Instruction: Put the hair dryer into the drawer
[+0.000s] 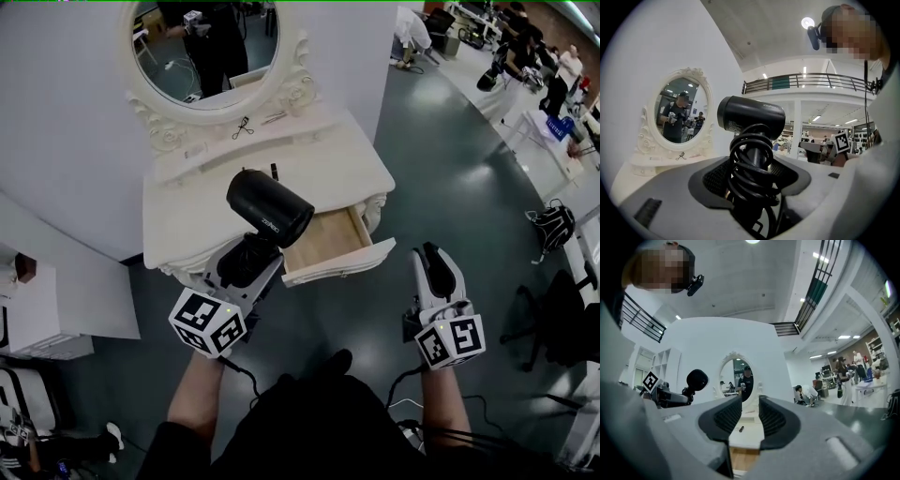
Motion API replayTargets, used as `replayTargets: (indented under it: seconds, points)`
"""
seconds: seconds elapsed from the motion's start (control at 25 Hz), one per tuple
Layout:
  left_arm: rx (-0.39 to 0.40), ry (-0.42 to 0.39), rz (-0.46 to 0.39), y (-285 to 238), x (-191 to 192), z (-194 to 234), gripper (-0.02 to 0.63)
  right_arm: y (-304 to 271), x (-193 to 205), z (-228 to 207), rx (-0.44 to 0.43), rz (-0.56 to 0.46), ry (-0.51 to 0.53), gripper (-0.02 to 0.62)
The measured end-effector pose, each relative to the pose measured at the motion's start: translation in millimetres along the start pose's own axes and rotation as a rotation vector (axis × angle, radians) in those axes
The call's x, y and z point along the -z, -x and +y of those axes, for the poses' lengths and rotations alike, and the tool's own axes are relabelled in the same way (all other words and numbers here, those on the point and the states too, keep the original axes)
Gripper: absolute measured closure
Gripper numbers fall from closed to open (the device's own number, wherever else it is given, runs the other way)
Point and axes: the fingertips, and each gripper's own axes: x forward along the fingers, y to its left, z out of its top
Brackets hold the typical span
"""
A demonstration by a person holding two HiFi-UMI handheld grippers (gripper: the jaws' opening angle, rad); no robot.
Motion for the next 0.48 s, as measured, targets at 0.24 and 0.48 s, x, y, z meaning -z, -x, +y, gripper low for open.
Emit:
replayTargets:
  seconds: [0.24, 0.48]
  points:
    - [-0.045, -0.038, 0.06, -32.9, 12.5, -11.6, 0.344, -13.3, 1.6, -39.2, -0.051, 0.011, -0.02, 0.483]
    - [-0.055, -0.06, 0.13, -60.2, 32.3, -13.6, 0.344, -26.1, 10.2, -61.0, -0.075, 0.029, -0.044, 0.483]
